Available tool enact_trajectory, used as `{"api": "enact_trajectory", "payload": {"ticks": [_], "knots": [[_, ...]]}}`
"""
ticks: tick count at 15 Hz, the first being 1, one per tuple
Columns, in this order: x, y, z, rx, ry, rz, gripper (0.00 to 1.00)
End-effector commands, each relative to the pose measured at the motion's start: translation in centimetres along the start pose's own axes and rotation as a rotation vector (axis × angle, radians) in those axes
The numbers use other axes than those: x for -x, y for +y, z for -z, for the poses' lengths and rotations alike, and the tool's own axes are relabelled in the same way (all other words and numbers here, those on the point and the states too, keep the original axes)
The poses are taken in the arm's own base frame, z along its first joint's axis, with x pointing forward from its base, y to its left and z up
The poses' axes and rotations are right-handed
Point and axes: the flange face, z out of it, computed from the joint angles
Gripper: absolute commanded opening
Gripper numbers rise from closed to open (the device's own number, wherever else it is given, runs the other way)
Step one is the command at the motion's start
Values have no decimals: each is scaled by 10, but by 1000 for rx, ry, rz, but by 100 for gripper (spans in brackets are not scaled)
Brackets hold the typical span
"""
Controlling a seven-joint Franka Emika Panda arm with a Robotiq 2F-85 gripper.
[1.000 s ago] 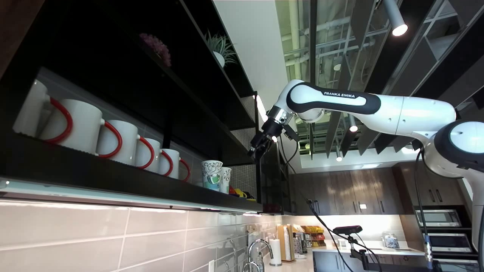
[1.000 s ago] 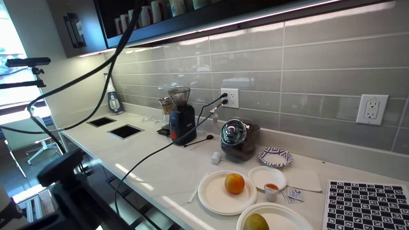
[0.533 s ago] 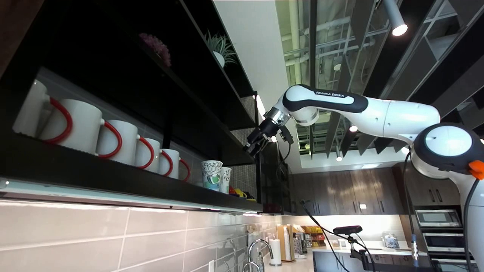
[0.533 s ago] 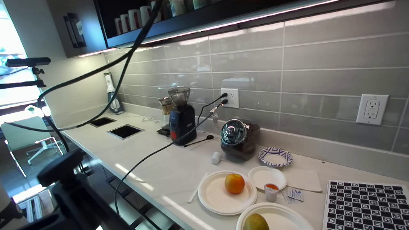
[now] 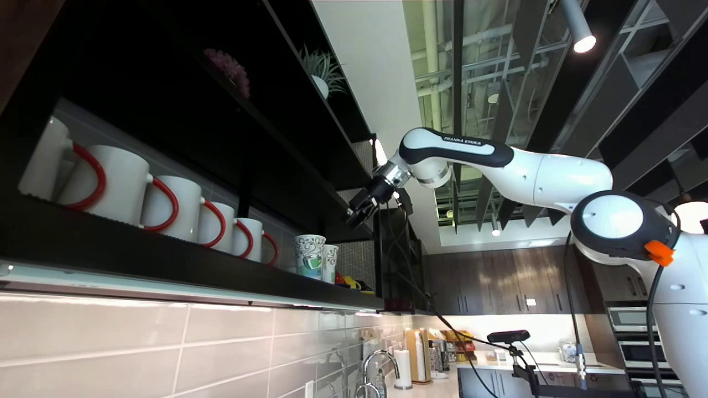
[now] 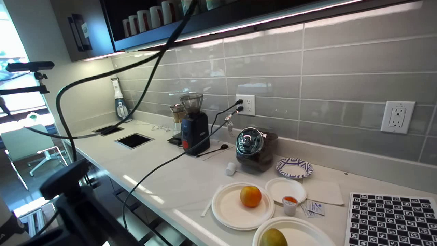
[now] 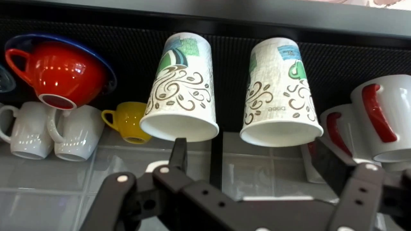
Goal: Pick up the two coffee cups from the cabinet and put them on the counter.
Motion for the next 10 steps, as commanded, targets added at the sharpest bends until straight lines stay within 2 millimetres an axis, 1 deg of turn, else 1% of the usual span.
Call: {"api": "enact_trajectory", "payload": {"ticks": [1,5,10], "knots": [[-14,10,-10,-6,-20,41,100],[-20,16,-25,1,-57,56,100],[-29,12,-40,-26,-43,70,100]]}}
